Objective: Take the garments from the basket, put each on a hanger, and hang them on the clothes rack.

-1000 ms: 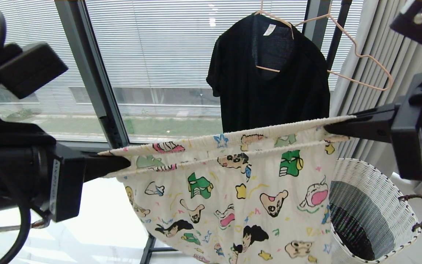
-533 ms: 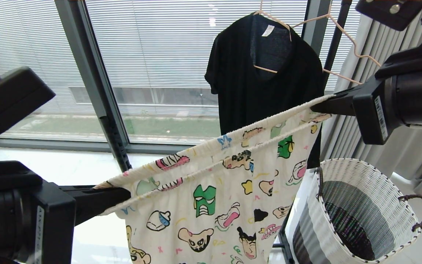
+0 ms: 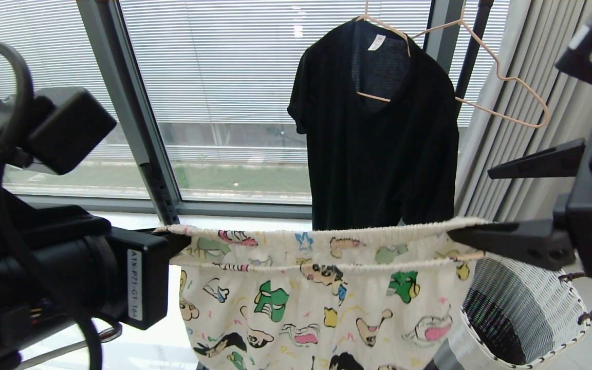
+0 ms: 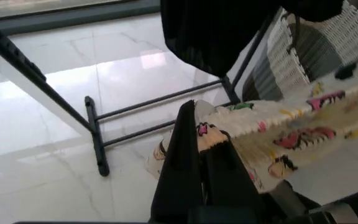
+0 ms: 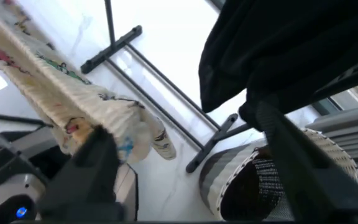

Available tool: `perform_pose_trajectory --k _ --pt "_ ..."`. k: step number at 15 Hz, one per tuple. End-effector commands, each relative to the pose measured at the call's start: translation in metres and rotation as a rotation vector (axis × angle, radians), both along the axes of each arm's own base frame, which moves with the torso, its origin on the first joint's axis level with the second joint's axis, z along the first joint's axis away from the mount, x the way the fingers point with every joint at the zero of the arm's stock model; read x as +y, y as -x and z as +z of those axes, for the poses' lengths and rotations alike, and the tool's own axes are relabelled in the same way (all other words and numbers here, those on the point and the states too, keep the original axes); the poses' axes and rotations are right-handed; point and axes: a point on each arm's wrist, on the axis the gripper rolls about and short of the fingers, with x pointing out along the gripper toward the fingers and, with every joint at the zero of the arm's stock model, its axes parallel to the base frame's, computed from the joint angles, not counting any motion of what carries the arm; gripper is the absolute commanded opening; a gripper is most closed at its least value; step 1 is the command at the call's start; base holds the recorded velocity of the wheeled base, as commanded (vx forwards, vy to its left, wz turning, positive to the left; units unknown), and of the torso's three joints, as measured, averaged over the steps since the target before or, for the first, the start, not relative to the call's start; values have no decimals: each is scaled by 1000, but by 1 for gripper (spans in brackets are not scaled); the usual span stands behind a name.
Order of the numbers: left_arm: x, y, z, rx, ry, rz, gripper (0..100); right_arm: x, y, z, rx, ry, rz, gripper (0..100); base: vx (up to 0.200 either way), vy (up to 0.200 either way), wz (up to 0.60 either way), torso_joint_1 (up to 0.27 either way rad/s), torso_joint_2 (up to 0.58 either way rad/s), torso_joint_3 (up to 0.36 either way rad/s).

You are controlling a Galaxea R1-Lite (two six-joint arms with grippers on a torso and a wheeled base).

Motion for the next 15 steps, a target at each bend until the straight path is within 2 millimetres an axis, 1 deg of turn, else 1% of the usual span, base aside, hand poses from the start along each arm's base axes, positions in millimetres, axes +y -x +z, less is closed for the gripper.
perform_pose_trajectory --k 1,2,4,5,6,7,8,9,10,12,13,15 --pt "-11 -7 -15 24 -60 15 0 -19 21 -3 -5 -18 55 100 0 0 0 0 0 0" --pt "-12 -9 -19 27 -83 23 0 -24 28 -7 1 -20 88 100 0 0 0 0 0 0" --pt "-13 -10 -20 30 -91 27 0 -33 33 -9 4 -37 108 100 0 0 0 0 0 0" --pt "-12 -12 -21 32 -93 37 0 -40 36 -12 2 -35 103 100 0 0 0 0 0 0" --pt "-7 -15 -21 29 -110 59 0 -53 37 -20 0 -17 43 100 0 0 0 0 0 0" --pt "5 -19 -26 32 -159 96 0 -64 33 -29 -9 19 -57 100 0 0 0 0 0 0" --pt "17 -21 -29 29 -193 125 0 -71 31 -34 -19 52 -134 100 0 0 0 0 0 0" --pt "47 -19 -34 24 -274 176 0 -86 24 -46 -39 145 -355 100 0 0 0 0 0 0" --pt "66 -13 -37 29 -286 191 0 -95 20 -51 -39 165 -465 100 0 0 0 0 0 0" --pt "100 3 -44 46 -251 234 0 -111 16 -57 -22 172 -628 100 0 0 0 0 0 0" --pt "111 7 -48 50 -269 292 0 -117 15 -61 -21 172 -684 100 0 0 0 0 0 0" --pt "122 6 -51 63 -277 393 0 -125 16 -69 -38 154 -759 100 0 0 0 0 0 0"
